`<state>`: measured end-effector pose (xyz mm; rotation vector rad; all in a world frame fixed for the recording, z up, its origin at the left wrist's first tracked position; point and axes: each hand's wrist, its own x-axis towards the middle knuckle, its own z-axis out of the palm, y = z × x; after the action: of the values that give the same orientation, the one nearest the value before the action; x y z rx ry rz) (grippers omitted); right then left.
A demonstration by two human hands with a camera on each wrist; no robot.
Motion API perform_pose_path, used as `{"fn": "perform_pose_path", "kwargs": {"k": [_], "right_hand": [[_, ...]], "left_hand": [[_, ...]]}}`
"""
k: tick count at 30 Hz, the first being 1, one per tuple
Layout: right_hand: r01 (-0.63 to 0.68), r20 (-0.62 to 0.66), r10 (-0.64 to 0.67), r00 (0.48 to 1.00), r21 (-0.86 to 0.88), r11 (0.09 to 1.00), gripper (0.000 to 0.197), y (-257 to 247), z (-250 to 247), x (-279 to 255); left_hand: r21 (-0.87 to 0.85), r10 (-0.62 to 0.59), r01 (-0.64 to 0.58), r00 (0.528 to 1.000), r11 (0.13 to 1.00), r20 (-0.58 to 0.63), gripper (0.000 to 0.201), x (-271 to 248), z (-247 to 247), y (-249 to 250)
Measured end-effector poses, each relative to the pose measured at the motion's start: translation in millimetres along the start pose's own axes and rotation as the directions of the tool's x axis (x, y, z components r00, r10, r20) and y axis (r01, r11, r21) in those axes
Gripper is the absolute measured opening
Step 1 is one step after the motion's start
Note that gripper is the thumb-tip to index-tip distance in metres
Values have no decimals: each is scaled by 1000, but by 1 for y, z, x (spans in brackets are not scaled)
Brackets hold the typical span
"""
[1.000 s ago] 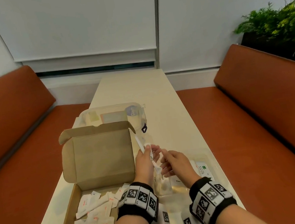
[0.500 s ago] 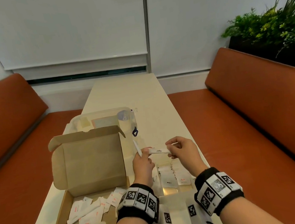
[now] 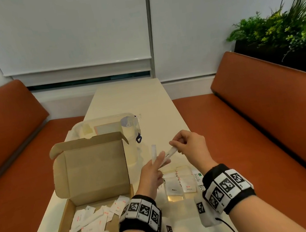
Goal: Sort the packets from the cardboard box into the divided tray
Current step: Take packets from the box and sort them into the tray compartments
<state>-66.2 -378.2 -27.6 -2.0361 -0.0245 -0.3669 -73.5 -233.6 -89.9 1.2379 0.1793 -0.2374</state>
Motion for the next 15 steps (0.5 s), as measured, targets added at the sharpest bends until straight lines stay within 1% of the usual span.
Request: {"fn": "perform_pose_path", "kwargs": {"k": [1, 3, 4, 6, 8, 9, 12, 15], "right_hand": [[-18, -20, 18, 1000, 25, 1000, 8, 3, 0, -1], [-70, -29, 72, 997, 76, 995, 6, 11, -1, -4], [-98, 2, 98, 995, 74, 992, 6, 16, -2, -7], [-131, 122, 129, 984, 11, 991, 7, 25, -1, -11], [-128, 231, 132, 964, -30, 991, 7, 30, 3, -17], [-131, 254, 133, 958, -24, 991, 7, 31, 5, -19], [-163, 298, 150, 943, 20, 986, 7, 36, 10, -25], [-180, 356, 159, 921, 25, 983, 8, 34, 13, -29]], "left_hand": [[20, 24, -24, 1000, 1000, 7, 31, -1, 0, 0], [65, 71, -70, 997, 995, -24, 24, -1, 0, 1], [99, 99, -94, 994, 991, -53, 21, -1, -1, 3], [179, 169, -147, 979, 973, -112, 21, 1, -2, 6], [236, 241, -205, 961, 950, -137, 25, 3, -4, 9], [248, 265, -225, 954, 942, -140, 25, 4, -4, 9], [210, 280, -248, 950, 946, -141, 14, 5, -3, 11], [196, 263, -240, 959, 951, -100, 10, 4, -2, 9]]}}
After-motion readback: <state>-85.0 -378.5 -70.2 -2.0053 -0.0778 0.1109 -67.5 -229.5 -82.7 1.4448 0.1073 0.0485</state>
